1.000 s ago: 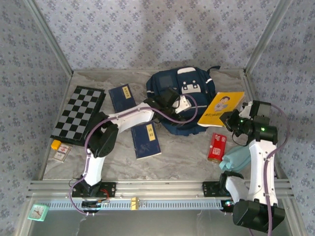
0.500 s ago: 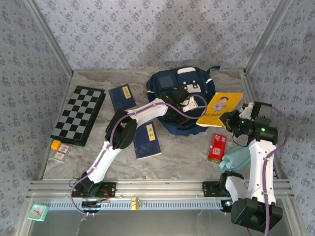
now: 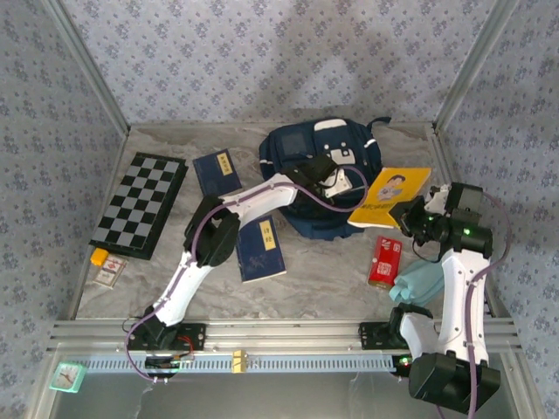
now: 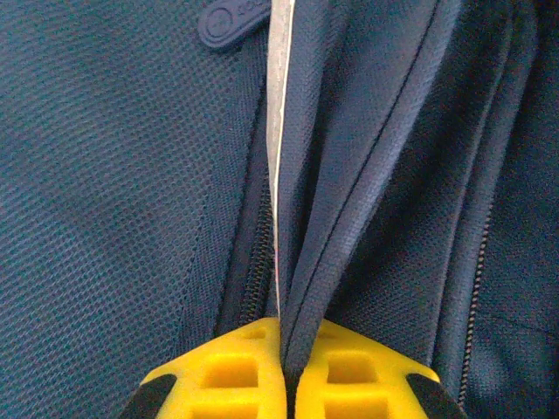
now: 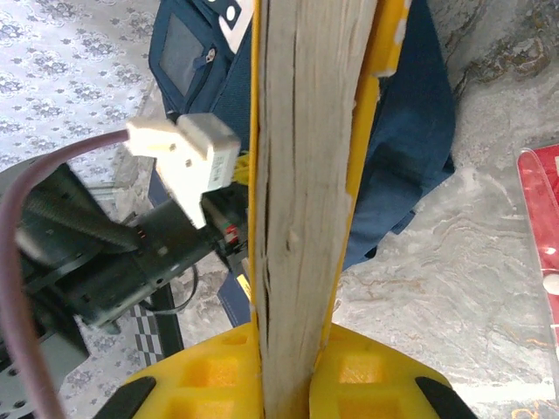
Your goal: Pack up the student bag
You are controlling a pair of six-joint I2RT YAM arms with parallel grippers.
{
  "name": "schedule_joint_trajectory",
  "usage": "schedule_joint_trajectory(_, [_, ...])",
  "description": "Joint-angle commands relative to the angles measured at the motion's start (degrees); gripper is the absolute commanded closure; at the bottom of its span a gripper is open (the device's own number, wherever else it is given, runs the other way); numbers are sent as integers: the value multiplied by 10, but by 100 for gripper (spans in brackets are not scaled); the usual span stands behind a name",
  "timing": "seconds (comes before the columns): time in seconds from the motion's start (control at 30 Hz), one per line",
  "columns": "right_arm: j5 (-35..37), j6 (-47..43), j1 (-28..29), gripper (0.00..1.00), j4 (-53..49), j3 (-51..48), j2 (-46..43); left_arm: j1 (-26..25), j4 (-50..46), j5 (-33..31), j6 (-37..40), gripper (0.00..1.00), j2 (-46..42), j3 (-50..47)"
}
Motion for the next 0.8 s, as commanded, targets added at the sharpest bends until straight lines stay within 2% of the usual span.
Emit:
schedule_joint_trajectory(0.0, [-9, -19, -4, 100, -17, 29, -11, 5, 5, -19, -51, 100, -93, -18])
schedule_joint_trajectory(0.27, [4, -59, -3, 100, -104, 61, -24, 4, 4, -70, -112, 100, -176, -39])
schedule_joint_trajectory(0.47, [-10, -64, 38, 99, -118, 34, -30, 4, 12, -109, -106, 100, -199, -24])
schedule_joint_trajectory(0.57, [-34, -29, 81, 99, -58, -4, -30, 5, 9, -110, -90, 100, -200, 4])
schedule_joint_trajectory(0.77, [-46, 63, 192, 98, 191, -80, -4, 4, 3, -99, -81, 100, -202, 29])
